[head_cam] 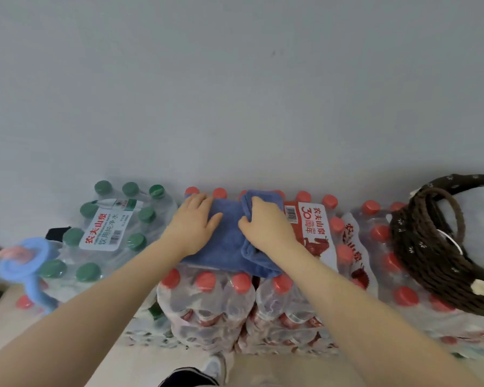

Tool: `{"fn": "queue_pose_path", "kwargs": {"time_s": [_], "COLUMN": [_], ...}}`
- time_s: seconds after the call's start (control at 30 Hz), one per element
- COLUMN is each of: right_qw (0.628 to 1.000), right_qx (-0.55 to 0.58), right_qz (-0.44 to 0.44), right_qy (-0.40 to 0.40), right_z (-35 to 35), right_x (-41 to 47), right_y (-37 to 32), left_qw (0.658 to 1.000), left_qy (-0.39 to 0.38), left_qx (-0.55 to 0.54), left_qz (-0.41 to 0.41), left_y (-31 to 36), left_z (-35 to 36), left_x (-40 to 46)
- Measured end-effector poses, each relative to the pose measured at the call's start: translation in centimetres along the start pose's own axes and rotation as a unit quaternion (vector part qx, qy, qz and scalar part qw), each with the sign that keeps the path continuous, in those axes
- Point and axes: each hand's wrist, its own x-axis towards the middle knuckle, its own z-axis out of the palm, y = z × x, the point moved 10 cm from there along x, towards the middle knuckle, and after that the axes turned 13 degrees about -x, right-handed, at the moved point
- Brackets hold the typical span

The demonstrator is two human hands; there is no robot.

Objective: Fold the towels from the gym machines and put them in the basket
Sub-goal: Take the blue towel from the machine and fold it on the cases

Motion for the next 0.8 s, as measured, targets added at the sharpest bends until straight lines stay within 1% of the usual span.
{"fn": "queue_pose_path", "kwargs": {"time_s": [0.07,0.17,0.23,0.33,0.37,0.43,0.5,0.53,0.57,0.63,0.67,0.73,0.8], "right_qw": [0.999,0.994,0.99,0.976,0.969,0.963,0.972,0.977,0.982,0.988,0.99,0.989,0.984], "right_qx": [-0.044,-0.102,-0.133,-0.192,-0.216,-0.227,-0.208,-0.196,-0.179,-0.142,-0.125,-0.121,-0.14], "right_qz": [0.004,0.001,0.005,0.012,0.02,0.043,0.044,0.033,0.018,0.007,0.013,0.033,0.053], "right_qy": [0.004,0.033,0.054,0.106,0.122,0.138,0.099,0.075,0.06,0.056,0.062,0.075,0.092], "right_z": [1.6,2.6,2.7,2.5,2.4,2.2,2.8,3.2,3.6,3.3,3.0,2.7,2.4], "right_x": [0.2,0.0,-0.1,-0.6,-0.8,-0.8,-0.4,0.0,0.5,1.4,1.8,2.2,2.0], "right_y": [-0.7,-1.3,-1.5,-1.8,-1.9,-1.9,-2.0,-2.0,-2.1,-2.5,-2.7,-3.1,-3.8], "left_qw": [0.997,0.979,0.969,0.962,0.96,0.959,0.953,0.943,0.924,0.877,0.863,0.854,0.849], "left_qy": [0.039,0.074,0.062,0.031,0.026,0.024,0.025,0.03,0.037,0.063,0.074,0.085,0.09], "left_qx": [-0.036,-0.117,-0.128,-0.126,-0.134,-0.15,-0.19,-0.236,-0.301,-0.415,-0.444,-0.468,-0.481], "left_qz": [-0.063,-0.15,-0.204,-0.241,-0.246,-0.24,-0.234,-0.232,-0.233,-0.235,-0.23,-0.21,-0.2], "left_y": [-2.6,-5.5,-7.1,-8.5,-8.6,-8.5,-8.4,-8.2,-8.1,-7.9,-7.8,-7.5,-7.7], "left_z": [-1.2,-1.9,-1.8,-1.6,-1.6,-1.7,-2.0,-2.3,-2.5,-3.2,-3.7,-4.4,-4.7], "left_x": [-0.5,-1.3,-1.5,-1.3,-1.2,-1.1,-1.1,-1.1,-1.2,-1.2,-1.2,-1.0,-1.1]}}
